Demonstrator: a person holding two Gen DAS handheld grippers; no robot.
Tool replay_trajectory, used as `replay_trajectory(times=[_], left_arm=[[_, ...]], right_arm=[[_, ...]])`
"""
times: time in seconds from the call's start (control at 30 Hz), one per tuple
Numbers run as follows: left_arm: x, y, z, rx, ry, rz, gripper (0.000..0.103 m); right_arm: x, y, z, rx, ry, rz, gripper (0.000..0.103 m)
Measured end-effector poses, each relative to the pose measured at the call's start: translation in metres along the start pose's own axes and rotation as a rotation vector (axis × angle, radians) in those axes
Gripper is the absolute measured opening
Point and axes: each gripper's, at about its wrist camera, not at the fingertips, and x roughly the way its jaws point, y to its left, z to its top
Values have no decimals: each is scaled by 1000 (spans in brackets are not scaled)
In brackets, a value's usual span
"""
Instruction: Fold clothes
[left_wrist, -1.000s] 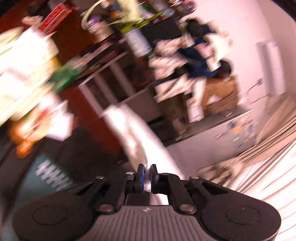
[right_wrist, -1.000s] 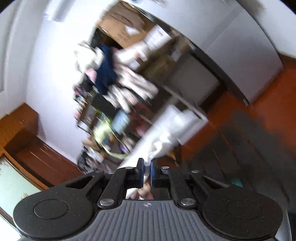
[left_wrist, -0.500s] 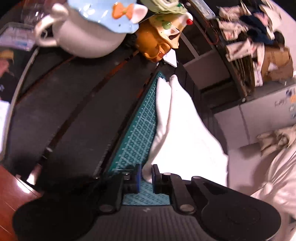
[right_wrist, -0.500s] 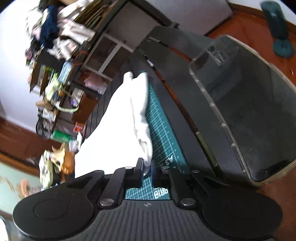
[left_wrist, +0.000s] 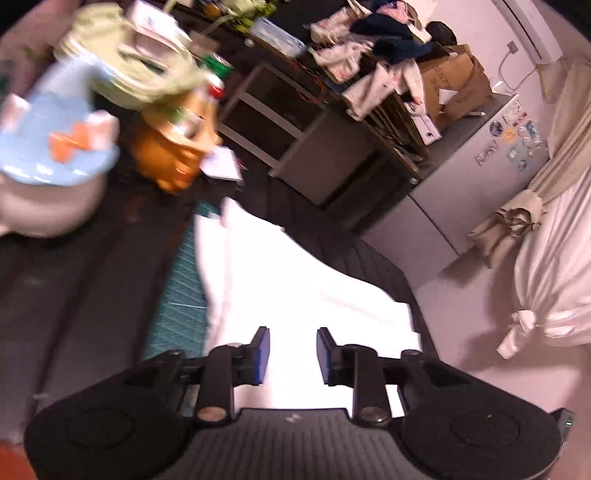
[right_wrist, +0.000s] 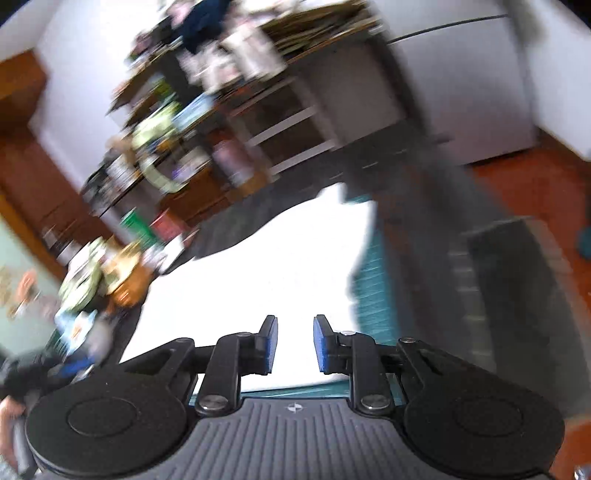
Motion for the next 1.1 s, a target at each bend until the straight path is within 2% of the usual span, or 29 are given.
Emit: replay_trajectory(times=[0.03, 0.07, 0.1, 0.13, 0.17, 0.23, 0.27, 0.33, 0.4, 0.43, 0.47, 0.5, 0.57, 0.63, 0.7, 0.73, 0.77, 0.8, 0.83, 0.87, 0.93, 1.0, 1.07, 1.1], left_arm=[[7, 6, -4, 13, 29, 42, 24], [14, 12, -8, 26, 58, 83, 13], [11, 18, -12, 33, 50, 84, 5], [9, 21, -13, 31, 53, 85, 1], [2, 28, -15, 16, 64, 78, 1], [-14, 34, -19, 4, 68, 85, 1], [-24, 32, -21, 19, 66, 115, 6], [-32, 20, -19, 70, 39, 172, 18], [-43, -7, -23, 151, -45, 128, 20], [-39, -25, -25, 191, -80, 101, 25], [-36, -34, -24, 216, -94, 89, 37], [-26, -55, -28, 303, -128, 60, 42], [1, -76, -34, 373, -112, 35, 43], [28, -92, -41, 414, -78, 14, 42], [49, -97, -47, 449, -46, 56, 41], [59, -99, -50, 466, -29, 78, 40], [68, -96, -55, 460, 15, 108, 41], [66, -94, -61, 475, -9, 105, 41], [62, -93, -67, 494, -5, 107, 41], [57, -92, -72, 511, -1, 108, 41], [48, -90, -73, 495, 8, 92, 40], [35, -86, -72, 437, -41, 38, 40], [30, -88, -68, 438, -100, 27, 42], [34, -90, -65, 450, -113, 45, 42]], right_arm=[[15, -3, -4, 23, 44, -17, 21], [20, -7, -8, 30, 66, -53, 21], [24, -11, -11, 37, 86, -89, 17], [21, -17, -14, 61, 82, -89, 6], [17, -23, -16, 84, 77, -88, 1], [6, -32, -21, 135, 81, -101, 2], [2, -24, -22, 114, 68, -116, 8], [-7, -10, -24, 71, 41, -148, 11], [-7, 18, -25, -20, 4, -157, 13], [-4, 39, -26, -88, -19, -150, 14], [0, 60, -27, -156, -42, -144, 16], [5, 81, -28, -224, -65, -137, 18], [38, 122, -38, -380, -49, -125, 18], [68, 139, -48, -438, -18, -135, 18], [81, 143, -58, -483, -7, -179, 18], [95, 144, -70, -521, 16, -236, 18], [100, 142, -72, -515, 45, -245, 19], [102, 137, -77, -502, 66, -247, 19], [100, 136, -80, -504, 55, -246, 19], [98, 139, -84, -529, 81, -244, 19], [90, 144, -84, -535, 116, -214, 19], [82, 147, -79, -506, 75, -187, 19], [73, 152, -77, -518, 8, -183, 19], [73, 154, -73, -540, -33, -179, 19]])
